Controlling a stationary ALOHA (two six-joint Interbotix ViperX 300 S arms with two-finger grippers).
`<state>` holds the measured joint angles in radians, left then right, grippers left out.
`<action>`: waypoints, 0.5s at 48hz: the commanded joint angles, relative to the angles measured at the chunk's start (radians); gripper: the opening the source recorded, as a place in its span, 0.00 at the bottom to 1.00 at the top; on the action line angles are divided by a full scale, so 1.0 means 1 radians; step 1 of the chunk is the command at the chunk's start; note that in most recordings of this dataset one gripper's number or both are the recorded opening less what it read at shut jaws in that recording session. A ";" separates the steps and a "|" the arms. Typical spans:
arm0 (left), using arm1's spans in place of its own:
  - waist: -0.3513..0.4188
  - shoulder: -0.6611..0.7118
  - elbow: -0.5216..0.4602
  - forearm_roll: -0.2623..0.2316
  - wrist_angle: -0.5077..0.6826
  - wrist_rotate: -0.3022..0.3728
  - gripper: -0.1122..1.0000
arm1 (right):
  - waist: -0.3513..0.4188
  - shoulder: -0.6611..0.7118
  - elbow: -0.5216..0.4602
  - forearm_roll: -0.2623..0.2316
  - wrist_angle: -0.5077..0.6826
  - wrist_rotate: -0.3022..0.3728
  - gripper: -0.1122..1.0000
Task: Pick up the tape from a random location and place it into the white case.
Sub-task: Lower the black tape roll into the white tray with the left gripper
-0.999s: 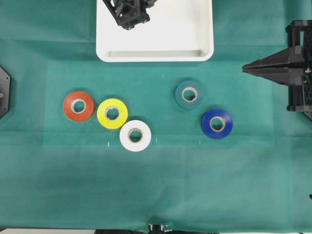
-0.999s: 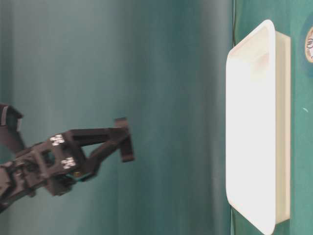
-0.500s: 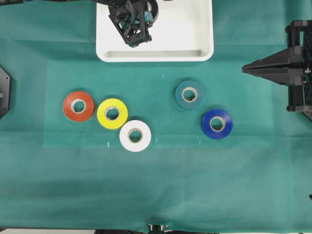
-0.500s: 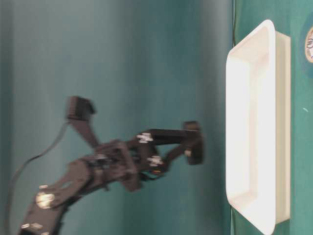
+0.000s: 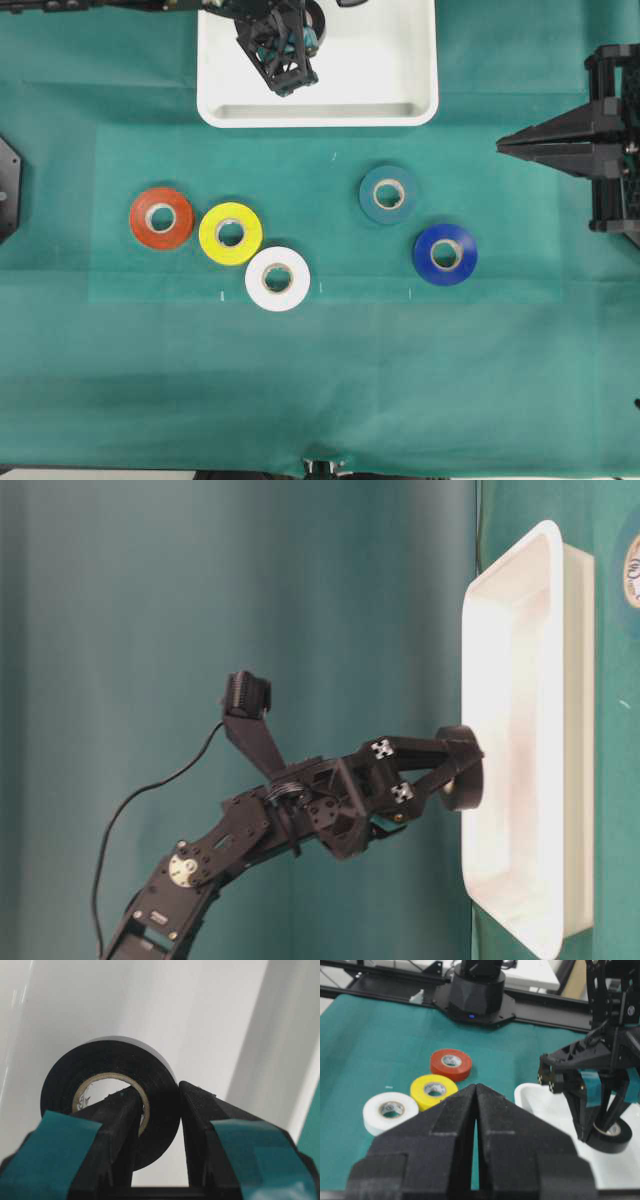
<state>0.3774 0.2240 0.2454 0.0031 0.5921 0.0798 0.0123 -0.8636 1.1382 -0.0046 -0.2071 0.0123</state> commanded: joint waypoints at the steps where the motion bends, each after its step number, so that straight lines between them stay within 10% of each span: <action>1: 0.008 -0.003 0.000 0.002 -0.025 0.002 0.28 | 0.003 0.006 -0.028 0.002 -0.006 0.002 0.10; 24: 0.011 0.043 -0.003 0.002 -0.037 0.002 0.28 | 0.003 0.012 -0.026 0.002 -0.003 0.002 0.10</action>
<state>0.3835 0.2899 0.2454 0.0031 0.5630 0.0798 0.0138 -0.8590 1.1382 -0.0046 -0.2056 0.0107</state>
